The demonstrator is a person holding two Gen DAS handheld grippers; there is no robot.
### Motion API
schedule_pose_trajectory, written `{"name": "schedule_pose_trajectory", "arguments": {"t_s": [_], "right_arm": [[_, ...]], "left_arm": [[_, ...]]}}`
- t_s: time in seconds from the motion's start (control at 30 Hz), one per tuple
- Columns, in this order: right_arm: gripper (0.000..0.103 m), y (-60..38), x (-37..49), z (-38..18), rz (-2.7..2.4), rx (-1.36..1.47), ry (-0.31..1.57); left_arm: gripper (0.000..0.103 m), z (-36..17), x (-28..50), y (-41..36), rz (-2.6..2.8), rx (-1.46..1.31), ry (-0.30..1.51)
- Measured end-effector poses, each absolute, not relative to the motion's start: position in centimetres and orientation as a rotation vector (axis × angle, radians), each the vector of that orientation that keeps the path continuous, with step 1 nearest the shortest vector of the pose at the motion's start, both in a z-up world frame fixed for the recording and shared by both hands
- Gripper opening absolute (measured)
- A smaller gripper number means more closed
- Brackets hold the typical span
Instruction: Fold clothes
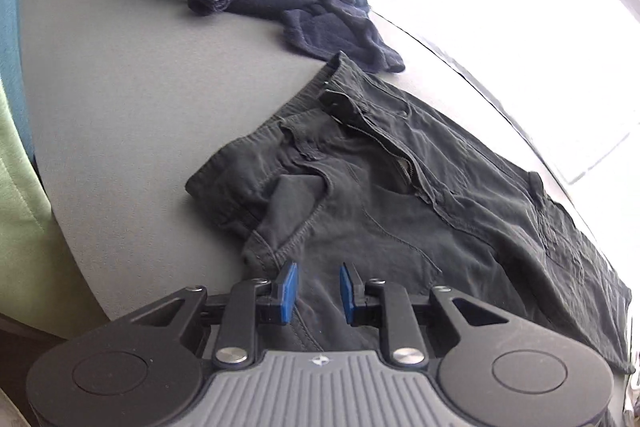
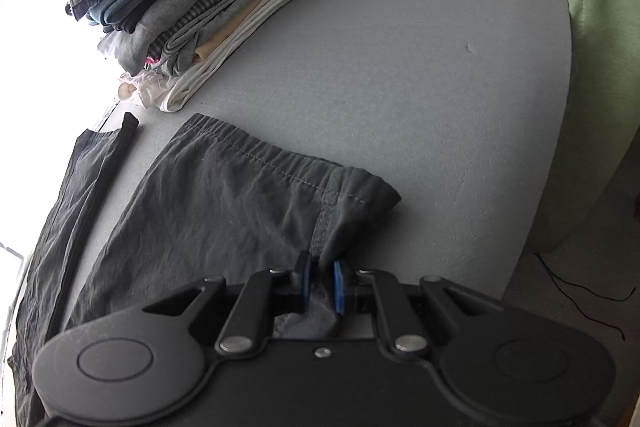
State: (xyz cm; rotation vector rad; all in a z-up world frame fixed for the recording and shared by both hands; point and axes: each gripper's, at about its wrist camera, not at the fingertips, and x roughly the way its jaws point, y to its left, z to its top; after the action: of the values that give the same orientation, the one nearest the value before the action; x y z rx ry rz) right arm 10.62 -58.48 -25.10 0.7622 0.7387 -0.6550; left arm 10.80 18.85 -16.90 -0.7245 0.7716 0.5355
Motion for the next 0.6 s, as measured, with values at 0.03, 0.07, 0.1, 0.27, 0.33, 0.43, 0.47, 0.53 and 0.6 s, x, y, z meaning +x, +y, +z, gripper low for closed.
{"name": "schedule_pose_trajectory", "arguments": {"t_s": [0.03,0.07,0.1,0.27,0.33,0.43,0.47,0.53,0.6], "right_arm": [[0.011,-58.2,10.8,-25.0,-0.666,0.747,0.742],[0.011,-58.0,11.0,-25.0,-0.677,0.731,0.745],[0.011,-57.9,11.0,-25.0,-0.685,0.723,0.746],[0.011,-57.6,10.8,-25.0,-0.714,0.730,0.728],[0.011,-57.7,10.6,-25.0,-0.721,0.752,0.716],[0.011,-57.6,10.6,-25.0,-0.734,0.761,0.711],[0.011,-57.5,10.6,-24.9,-0.738,0.757,0.711],[0.011,-57.3,10.6,-24.9,-0.749,0.748,0.709],[0.011,-57.1,10.6,-24.9,-0.763,0.749,0.701]], "left_arm": [[0.025,-17.2,10.5,19.7,0.542,-0.768,0.761],[0.025,-17.5,10.4,20.3,0.547,-0.814,0.751],[0.027,-17.7,10.2,21.0,0.551,-0.861,0.735],[0.029,-18.0,10.1,23.0,0.545,-0.983,0.665],[0.030,-17.9,10.0,23.8,0.548,-1.023,0.644],[0.039,-17.8,10.0,24.7,0.566,-1.019,0.649],[0.039,-17.8,10.1,25.0,0.576,-1.008,0.661],[0.040,-18.2,10.2,25.5,0.596,-0.990,0.692],[0.045,-18.8,10.5,25.8,0.615,-0.973,0.735]]}}
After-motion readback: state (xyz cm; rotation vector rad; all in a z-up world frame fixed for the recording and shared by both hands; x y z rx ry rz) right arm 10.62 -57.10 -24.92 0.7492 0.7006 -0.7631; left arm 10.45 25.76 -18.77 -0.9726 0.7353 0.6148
